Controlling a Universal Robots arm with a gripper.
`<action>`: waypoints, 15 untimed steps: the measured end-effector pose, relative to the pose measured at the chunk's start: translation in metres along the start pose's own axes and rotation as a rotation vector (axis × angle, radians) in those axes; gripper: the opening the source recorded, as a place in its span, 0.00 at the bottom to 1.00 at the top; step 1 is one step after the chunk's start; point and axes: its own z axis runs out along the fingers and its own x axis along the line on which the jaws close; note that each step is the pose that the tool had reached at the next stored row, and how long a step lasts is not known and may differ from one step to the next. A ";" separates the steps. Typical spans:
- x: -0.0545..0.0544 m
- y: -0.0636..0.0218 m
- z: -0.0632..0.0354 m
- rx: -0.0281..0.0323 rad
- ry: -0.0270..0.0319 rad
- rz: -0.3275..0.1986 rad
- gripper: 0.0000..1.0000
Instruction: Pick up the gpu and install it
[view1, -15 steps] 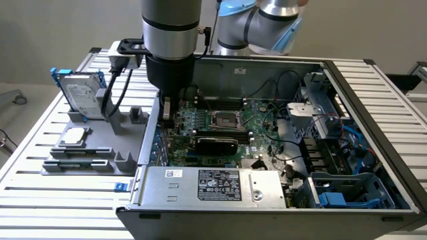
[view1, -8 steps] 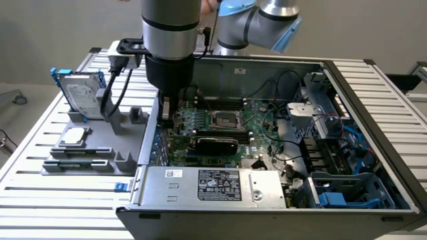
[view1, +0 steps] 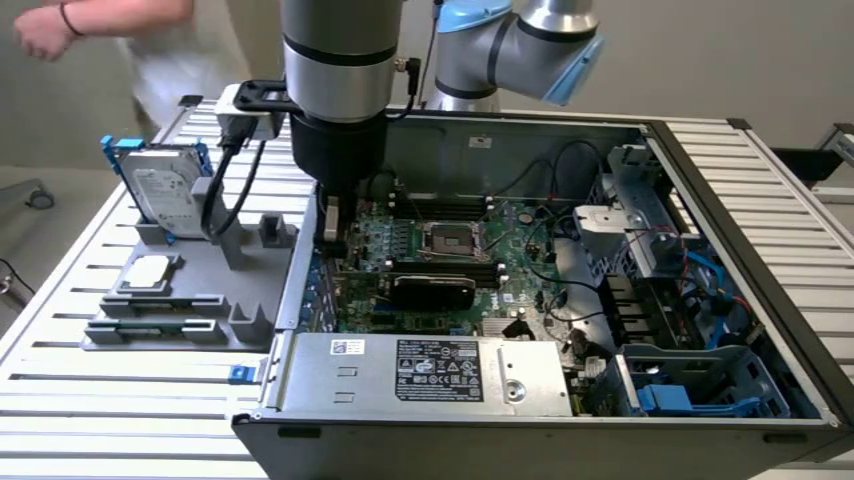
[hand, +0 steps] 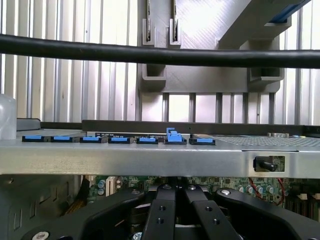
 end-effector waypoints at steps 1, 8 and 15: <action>0.000 0.0000 0.0001 0.0000 -0.0001 0.000 0.11; 0.000 -0.0024 -0.0148 -0.0005 -0.0004 0.000 0.11; 0.006 -0.0281 -0.0274 -0.0006 -0.0020 -0.001 0.11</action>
